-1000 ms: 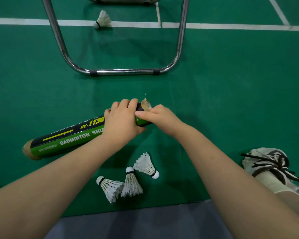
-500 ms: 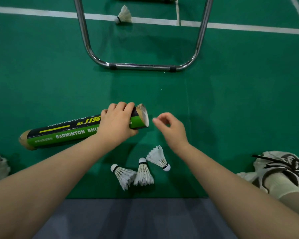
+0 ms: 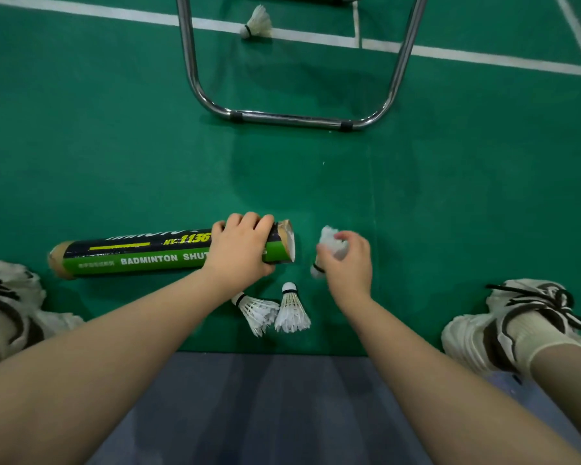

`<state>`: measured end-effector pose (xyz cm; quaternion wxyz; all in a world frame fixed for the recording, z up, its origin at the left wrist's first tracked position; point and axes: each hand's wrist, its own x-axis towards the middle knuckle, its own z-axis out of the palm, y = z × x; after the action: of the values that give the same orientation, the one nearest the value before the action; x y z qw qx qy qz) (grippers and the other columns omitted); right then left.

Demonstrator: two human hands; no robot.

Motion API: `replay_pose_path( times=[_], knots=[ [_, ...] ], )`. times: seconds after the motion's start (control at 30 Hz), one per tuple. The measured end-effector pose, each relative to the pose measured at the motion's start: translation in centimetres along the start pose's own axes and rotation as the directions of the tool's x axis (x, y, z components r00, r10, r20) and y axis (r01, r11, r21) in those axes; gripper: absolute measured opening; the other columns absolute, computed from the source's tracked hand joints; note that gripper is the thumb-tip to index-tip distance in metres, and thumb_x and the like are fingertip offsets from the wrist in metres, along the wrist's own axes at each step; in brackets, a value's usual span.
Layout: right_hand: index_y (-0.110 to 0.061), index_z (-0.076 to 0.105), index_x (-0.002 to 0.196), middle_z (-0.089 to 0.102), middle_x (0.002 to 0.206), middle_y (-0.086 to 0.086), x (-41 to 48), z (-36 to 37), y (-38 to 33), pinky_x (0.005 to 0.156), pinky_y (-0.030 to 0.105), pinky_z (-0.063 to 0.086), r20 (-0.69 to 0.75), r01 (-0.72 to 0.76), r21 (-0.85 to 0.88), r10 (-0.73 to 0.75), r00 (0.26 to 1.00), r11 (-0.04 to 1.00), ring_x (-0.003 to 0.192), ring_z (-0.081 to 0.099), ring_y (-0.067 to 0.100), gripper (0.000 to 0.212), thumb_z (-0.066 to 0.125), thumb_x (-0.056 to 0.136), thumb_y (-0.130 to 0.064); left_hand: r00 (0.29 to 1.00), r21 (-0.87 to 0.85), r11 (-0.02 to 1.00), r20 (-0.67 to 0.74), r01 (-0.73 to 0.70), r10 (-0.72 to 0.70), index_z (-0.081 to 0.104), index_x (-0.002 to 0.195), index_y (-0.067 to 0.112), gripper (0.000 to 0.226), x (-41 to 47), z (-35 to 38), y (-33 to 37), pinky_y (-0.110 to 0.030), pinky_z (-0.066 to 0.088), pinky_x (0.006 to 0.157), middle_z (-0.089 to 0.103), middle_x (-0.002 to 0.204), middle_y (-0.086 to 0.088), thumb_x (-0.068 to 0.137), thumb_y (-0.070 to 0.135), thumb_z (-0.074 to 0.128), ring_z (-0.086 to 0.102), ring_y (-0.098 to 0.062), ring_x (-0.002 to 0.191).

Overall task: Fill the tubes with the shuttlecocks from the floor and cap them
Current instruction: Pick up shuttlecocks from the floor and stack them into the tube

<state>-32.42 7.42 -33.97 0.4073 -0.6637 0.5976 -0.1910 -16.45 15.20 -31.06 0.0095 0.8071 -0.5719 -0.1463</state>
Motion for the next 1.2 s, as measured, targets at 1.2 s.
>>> replay_pose_path(
  times=[1.2],
  knots=[
    [-0.017, 0.063, 0.09, 0.062, 0.084, -0.009, -2.8, 2.5, -7.6, 0.078, 0.025, 0.043, 0.143, 0.083, 0.297, -0.13, 0.981, 0.951, 0.08, 0.055, 0.005, 0.007, 0.06, 0.084, -0.02, 0.983, -0.141, 0.987, -0.155, 0.075, -0.097, 0.041, 0.127, 0.022, 0.07, -0.8, -2.0, -1.9, -0.041, 0.032, 0.093, 0.049, 0.123, -0.002, 0.068, 0.043, 0.072, 0.042, -0.028, 0.114]
  ],
)
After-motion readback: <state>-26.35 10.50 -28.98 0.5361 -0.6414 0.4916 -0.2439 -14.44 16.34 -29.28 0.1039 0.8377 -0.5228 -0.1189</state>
